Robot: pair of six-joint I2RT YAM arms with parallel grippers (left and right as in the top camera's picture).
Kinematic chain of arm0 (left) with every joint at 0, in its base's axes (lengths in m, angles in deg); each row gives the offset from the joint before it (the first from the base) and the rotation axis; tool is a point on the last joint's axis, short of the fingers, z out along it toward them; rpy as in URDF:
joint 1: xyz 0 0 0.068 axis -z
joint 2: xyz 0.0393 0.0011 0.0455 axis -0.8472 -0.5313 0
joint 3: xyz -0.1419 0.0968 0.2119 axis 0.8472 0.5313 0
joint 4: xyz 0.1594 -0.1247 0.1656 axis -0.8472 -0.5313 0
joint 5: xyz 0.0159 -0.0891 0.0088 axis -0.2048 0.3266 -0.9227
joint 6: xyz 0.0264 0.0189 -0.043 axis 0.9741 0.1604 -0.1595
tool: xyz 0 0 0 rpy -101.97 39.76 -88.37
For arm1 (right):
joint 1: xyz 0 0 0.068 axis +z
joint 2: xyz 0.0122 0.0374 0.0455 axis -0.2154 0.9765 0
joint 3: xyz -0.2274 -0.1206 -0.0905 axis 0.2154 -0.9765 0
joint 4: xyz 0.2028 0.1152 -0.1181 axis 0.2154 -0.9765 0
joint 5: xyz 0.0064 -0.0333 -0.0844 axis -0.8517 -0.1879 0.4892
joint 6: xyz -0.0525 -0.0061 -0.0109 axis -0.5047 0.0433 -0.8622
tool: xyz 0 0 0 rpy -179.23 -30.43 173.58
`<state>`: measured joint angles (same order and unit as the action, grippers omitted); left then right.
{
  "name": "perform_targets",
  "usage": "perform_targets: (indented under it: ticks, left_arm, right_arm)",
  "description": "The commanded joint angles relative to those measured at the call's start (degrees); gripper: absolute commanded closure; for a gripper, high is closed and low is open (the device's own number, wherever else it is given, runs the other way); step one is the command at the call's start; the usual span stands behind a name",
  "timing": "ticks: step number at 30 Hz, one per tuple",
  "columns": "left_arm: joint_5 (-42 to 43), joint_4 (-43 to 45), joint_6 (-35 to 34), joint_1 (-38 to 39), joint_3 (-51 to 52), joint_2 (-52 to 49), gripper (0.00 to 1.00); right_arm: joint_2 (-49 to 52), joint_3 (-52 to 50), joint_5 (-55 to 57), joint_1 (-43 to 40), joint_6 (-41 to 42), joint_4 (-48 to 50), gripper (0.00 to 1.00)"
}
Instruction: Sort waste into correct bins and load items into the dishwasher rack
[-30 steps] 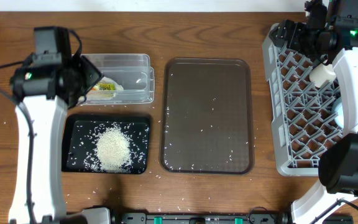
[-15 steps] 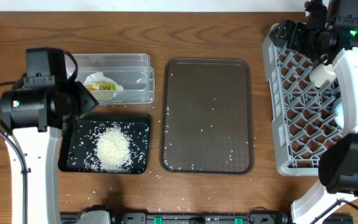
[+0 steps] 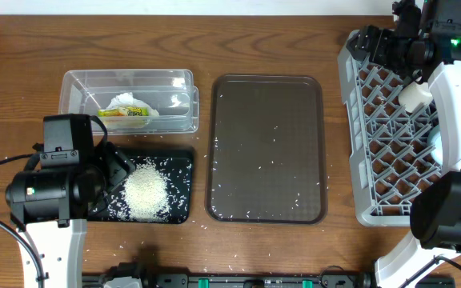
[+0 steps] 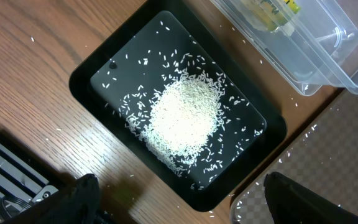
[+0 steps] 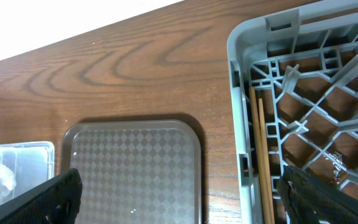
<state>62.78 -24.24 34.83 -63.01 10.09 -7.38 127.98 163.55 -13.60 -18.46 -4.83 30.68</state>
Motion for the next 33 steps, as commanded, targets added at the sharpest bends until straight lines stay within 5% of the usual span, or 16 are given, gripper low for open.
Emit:
perform_targets:
  ticks: [1,13,18,23,33]
  left_arm:
    - [0.0,-0.17,-0.68,0.02,0.11,-0.11,0.12]
    - [0.68,-0.17,0.35,0.04,0.13,-0.22,0.07]
    - [4.94,3.08,16.98,1.95,2.03,-0.61,0.07]
    - [9.75,15.8,34.53,4.35,10.71,3.8,0.07]
    - [9.68,40.92,41.0,4.48,38.29,23.82,0.06]
  right_arm:
    - [-0.55,0.72,-0.2,0.09,0.42,-0.09,0.01]
    - [-0.55,0.72,-0.17,0.09,0.42,-0.09,0.01]
    - [-0.55,0.72,-0.17,0.09,0.42,-0.09,0.01]
    - [-0.55,0.72,-0.2,0.09,0.42,-0.09,0.01]
    - [-0.55,0.72,-0.2,0.09,0.42,-0.09,0.01]
